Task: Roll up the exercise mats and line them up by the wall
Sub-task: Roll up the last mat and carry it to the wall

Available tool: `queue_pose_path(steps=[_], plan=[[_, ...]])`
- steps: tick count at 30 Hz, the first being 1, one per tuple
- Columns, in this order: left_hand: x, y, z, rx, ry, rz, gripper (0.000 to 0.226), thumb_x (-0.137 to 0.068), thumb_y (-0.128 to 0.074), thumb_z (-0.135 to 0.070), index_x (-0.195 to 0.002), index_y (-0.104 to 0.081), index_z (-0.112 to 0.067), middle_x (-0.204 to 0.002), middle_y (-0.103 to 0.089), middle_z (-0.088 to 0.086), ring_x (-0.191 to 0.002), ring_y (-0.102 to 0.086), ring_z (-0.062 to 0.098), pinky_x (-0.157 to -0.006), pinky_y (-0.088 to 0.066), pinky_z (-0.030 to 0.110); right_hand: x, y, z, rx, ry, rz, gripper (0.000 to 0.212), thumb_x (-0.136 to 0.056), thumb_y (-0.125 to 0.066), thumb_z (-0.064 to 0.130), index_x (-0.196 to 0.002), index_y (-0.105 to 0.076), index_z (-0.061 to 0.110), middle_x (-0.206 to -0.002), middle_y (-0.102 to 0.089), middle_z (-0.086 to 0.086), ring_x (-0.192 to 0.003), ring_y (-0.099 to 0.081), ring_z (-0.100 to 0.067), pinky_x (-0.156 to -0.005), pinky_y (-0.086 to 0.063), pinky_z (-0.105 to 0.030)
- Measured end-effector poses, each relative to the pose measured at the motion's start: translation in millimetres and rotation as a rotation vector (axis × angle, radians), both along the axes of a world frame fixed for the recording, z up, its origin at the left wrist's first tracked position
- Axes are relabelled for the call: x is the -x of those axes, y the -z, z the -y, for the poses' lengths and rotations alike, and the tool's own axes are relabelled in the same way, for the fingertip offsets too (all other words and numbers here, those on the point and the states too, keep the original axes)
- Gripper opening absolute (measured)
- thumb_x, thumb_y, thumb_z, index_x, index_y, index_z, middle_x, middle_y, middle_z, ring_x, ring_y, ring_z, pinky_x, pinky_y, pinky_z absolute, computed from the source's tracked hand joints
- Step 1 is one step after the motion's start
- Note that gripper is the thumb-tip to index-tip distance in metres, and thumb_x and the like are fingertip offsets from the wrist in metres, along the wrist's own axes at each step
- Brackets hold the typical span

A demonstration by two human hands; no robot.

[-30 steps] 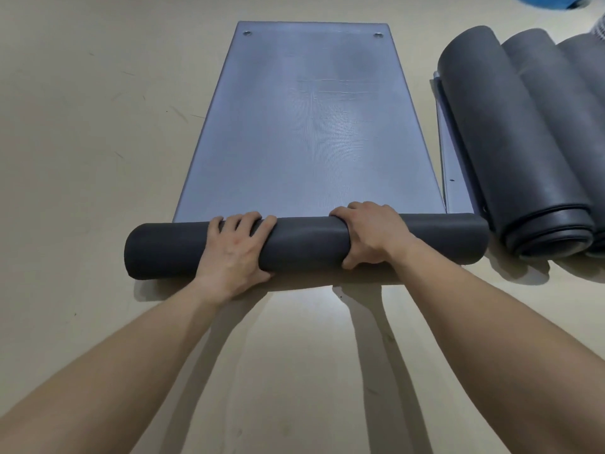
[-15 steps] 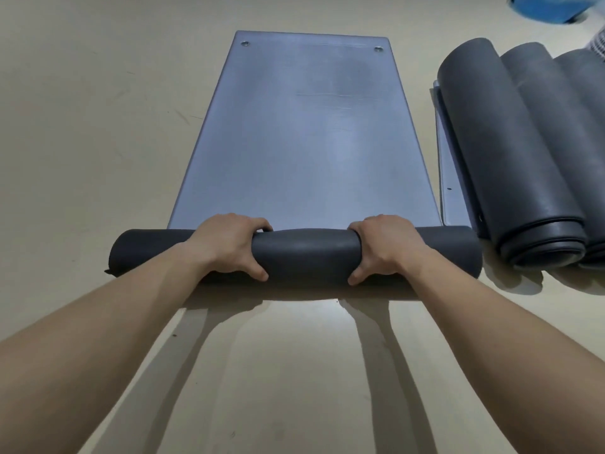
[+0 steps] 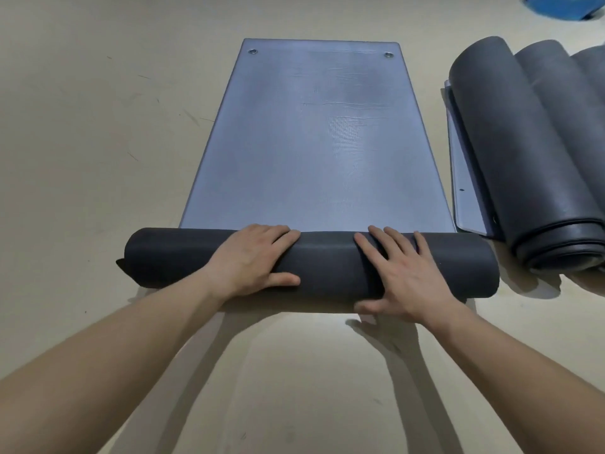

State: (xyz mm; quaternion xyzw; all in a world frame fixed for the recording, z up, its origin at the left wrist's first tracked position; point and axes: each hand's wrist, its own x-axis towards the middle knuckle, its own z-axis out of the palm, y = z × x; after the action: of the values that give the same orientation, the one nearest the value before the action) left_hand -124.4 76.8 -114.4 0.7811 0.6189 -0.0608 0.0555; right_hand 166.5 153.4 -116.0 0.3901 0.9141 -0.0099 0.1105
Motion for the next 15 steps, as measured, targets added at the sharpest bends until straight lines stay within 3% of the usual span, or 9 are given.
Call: queue_pose_path(steps=[1, 3, 5, 7, 11, 13, 15], plan=[[2.1, -1.9, -7.7, 0.027, -0.002, -0.019, 0.089, -0.09, -0.031, -0.083, -0.158, -0.028, -0.026, -0.158, -0.042, -0.002, -0.139, -0.043, 0.022, -0.119, -0.028, 0.041, 7.0, 4.5, 0.5, 0.021, 0.043, 0.06, 0.136, -0.063, -0.057, 0.095, -0.162, 0.007, 0.026, -0.171, -0.006, -0.011, -0.157, -0.009, -0.037, -0.124, -0.006, -0.064], [1.8, -1.6, -15.0, 0.011, -0.037, -0.08, 0.086, -0.091, -0.026, -0.083, -0.158, -0.026, -0.029, -0.16, -0.039, -0.002, -0.145, -0.037, 0.025, -0.123, -0.021, 0.047, 26.7, 10.5, 0.2, 0.019, 0.128, 0.059, 0.146, -0.056, -0.071, 0.09, -0.16, 0.001, 0.017, -0.167, -0.01, -0.016, -0.155, -0.009, -0.042, -0.121, -0.007, -0.069], [-3.6, 1.9, -7.3, -0.081, -0.137, -0.134, 0.085, -0.092, -0.021, -0.081, -0.157, -0.029, -0.027, -0.161, -0.037, 0.004, -0.146, -0.035, 0.03, -0.122, -0.021, 0.053, 41.5, 11.1, -2.3, -0.001, 0.17, 0.045, 0.133, -0.063, -0.081, 0.074, -0.157, -0.009, 0.015, -0.162, -0.022, -0.016, -0.151, -0.019, -0.043, -0.119, -0.017, -0.071], [-8.1, 7.2, 6.3, -0.154, -0.23, -0.132, 0.089, -0.09, -0.021, -0.083, -0.155, -0.029, -0.023, -0.159, -0.037, 0.008, -0.144, -0.035, 0.032, -0.121, -0.025, 0.053, 46.4, 9.8, -12.7, 0.021, 0.171, 0.038, 0.123, -0.064, -0.081, 0.069, -0.155, -0.015, 0.018, -0.157, -0.03, -0.012, -0.147, -0.028, -0.038, -0.118, -0.021, -0.069], [5.4, 19.0, 1.6, -0.066, -0.26, -0.179, 0.126, -0.065, -0.055, -0.094, -0.159, -0.012, -0.023, -0.165, -0.021, 0.009, -0.152, -0.021, 0.036, -0.124, -0.017, 0.057, 50.8, -2.5, -48.6, 0.168, 0.144, 0.017, 0.115, -0.059, -0.076, 0.071, -0.153, -0.026, 0.027, -0.148, -0.045, -0.003, -0.135, -0.044, -0.03, -0.116, -0.028, -0.06], [9.4, 18.8, -12.0, -0.069, -0.254, -0.147, 0.118, -0.063, -0.073, -0.079, -0.154, -0.019, -0.026, -0.157, -0.034, 0.005, -0.144, -0.033, 0.031, -0.122, -0.023, 0.053, 51.3, -5.4, -57.2, 0.195, 0.126, -0.005, 0.117, -0.059, -0.077, 0.071, -0.156, -0.027, 0.028, -0.153, -0.043, -0.002, -0.138, -0.043, -0.029, -0.118, -0.027, -0.058], [7.2, 17.8, -16.2, -0.089, -0.266, -0.115, 0.108, -0.064, -0.077, -0.069, -0.15, -0.026, -0.028, -0.15, -0.042, 0.002, -0.137, -0.04, 0.028, -0.119, -0.027, 0.05, 49.1, -1.5, -50.6, 0.132, 0.105, -0.025, 0.12, -0.061, -0.079, 0.071, -0.159, -0.023, 0.029, -0.162, -0.033, -0.004, -0.146, -0.034, -0.029, -0.122, -0.021, -0.057]])
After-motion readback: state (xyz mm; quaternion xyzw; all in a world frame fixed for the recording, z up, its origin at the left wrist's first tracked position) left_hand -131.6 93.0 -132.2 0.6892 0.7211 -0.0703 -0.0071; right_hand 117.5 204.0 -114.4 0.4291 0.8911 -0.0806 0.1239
